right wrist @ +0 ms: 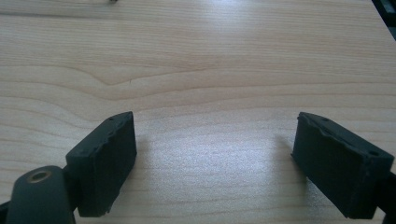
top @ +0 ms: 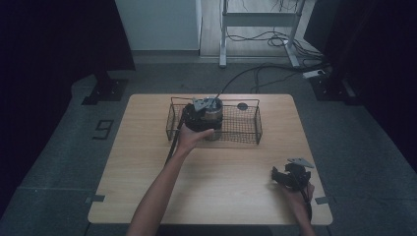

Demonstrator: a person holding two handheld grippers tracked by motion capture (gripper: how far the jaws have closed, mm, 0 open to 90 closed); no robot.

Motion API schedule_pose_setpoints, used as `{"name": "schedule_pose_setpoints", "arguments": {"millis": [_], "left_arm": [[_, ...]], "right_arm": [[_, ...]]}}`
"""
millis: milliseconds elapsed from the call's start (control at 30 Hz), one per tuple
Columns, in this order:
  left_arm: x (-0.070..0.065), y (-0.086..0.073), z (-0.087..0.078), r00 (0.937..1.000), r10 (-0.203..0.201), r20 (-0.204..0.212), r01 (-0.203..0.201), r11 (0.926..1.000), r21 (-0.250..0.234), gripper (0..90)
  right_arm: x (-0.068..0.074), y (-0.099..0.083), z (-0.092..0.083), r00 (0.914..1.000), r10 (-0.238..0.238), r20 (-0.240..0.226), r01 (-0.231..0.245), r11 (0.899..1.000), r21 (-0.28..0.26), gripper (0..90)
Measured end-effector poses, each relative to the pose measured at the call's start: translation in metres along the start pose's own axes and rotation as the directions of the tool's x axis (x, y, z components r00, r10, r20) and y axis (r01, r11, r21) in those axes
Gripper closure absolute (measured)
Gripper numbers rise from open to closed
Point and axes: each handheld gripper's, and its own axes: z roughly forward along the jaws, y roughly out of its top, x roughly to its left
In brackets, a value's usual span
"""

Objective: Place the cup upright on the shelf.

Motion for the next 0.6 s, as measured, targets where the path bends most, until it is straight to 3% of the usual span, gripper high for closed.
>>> {"name": "schedule_pose_setpoints", "arguments": {"millis": [133,333,600], "left_arm": [[-0.004,-0.001,-0.016,0.9994,0.029,0.021,-0.029,0.9996,-0.005,1.5],[-0.004,-0.007,-0.033,0.9984,0.031,0.048,-0.031,0.9995,0.004,1.4],[0.003,-0.032,-0.064,0.9972,0.019,0.072,-0.020,0.9996,0.019,2.7]], "right_arm": [[0.000,0.000,0.000,1.0000,0.001,0.001,-0.001,1.000,0.000,13.2],[0.000,0.000,0.000,1.0000,0.002,0.002,-0.002,1.000,0.000,13.2],[0.000,0.000,0.000,1.0000,0.005,0.005,-0.005,1.000,0.002,13.2]]}}
